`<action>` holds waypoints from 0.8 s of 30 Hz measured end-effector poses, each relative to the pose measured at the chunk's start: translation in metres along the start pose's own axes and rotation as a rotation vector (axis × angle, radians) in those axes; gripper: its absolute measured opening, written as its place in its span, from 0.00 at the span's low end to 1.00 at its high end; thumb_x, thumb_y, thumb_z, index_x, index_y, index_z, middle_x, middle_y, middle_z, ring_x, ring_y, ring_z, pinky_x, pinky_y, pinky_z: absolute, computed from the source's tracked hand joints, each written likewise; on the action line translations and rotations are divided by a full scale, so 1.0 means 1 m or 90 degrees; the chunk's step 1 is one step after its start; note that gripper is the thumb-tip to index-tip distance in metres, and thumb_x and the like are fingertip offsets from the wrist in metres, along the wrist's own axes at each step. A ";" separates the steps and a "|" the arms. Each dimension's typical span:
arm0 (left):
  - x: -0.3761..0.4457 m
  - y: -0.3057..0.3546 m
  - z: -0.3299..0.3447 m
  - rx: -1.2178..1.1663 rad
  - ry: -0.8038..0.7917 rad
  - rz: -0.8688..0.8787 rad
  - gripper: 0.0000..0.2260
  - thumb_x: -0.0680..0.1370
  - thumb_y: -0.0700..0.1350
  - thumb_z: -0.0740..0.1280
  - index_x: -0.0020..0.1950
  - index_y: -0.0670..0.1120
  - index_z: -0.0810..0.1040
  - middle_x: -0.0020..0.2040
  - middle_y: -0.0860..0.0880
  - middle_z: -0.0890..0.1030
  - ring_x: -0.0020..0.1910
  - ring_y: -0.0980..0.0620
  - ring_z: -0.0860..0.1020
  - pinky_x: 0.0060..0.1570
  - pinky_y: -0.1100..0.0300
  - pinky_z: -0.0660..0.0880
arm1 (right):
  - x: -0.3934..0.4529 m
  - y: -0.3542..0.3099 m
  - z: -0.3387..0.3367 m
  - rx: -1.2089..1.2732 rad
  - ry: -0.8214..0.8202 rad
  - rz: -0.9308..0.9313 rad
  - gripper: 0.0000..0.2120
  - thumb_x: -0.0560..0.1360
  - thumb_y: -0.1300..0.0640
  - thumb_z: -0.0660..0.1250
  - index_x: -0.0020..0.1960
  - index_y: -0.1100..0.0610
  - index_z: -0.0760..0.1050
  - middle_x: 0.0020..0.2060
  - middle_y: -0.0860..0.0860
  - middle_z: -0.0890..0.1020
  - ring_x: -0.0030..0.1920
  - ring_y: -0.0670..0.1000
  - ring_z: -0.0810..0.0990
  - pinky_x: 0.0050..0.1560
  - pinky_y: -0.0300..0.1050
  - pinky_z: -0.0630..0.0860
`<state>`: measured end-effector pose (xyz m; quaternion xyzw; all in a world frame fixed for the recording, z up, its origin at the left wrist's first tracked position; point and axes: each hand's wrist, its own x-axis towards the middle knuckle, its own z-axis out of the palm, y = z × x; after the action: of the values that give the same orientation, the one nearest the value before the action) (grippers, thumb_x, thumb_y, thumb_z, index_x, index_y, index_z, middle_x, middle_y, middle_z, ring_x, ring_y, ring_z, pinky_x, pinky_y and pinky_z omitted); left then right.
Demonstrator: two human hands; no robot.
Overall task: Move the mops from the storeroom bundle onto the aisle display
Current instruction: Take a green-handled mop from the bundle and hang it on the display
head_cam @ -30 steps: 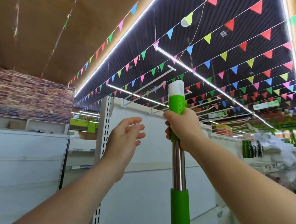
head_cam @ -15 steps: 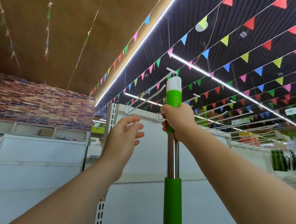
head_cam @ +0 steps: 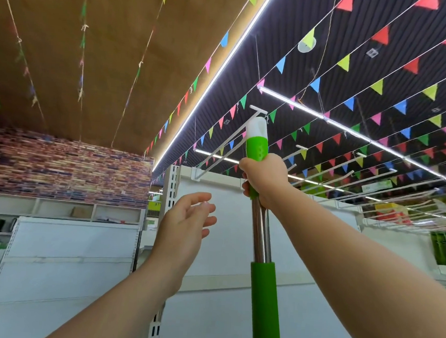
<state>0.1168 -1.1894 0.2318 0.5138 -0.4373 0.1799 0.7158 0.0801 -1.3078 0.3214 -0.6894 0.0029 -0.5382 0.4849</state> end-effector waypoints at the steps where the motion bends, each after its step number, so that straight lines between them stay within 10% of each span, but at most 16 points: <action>1: 0.001 -0.001 0.000 0.004 0.000 0.000 0.10 0.80 0.41 0.57 0.47 0.55 0.74 0.49 0.53 0.79 0.50 0.55 0.78 0.51 0.63 0.74 | 0.002 -0.001 0.001 -0.001 0.001 -0.001 0.09 0.73 0.63 0.63 0.38 0.57 0.64 0.32 0.53 0.70 0.26 0.49 0.70 0.26 0.40 0.72; 24: 0.019 0.005 0.009 0.024 -0.005 0.035 0.09 0.80 0.42 0.59 0.46 0.56 0.74 0.50 0.51 0.79 0.50 0.55 0.79 0.49 0.63 0.74 | 0.013 0.030 0.031 0.007 -0.040 0.032 0.08 0.74 0.62 0.63 0.37 0.59 0.66 0.31 0.54 0.72 0.25 0.50 0.71 0.25 0.41 0.72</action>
<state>0.1199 -1.1994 0.2509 0.5157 -0.4506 0.2057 0.6991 0.1245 -1.3096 0.3122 -0.7028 0.0019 -0.5039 0.5021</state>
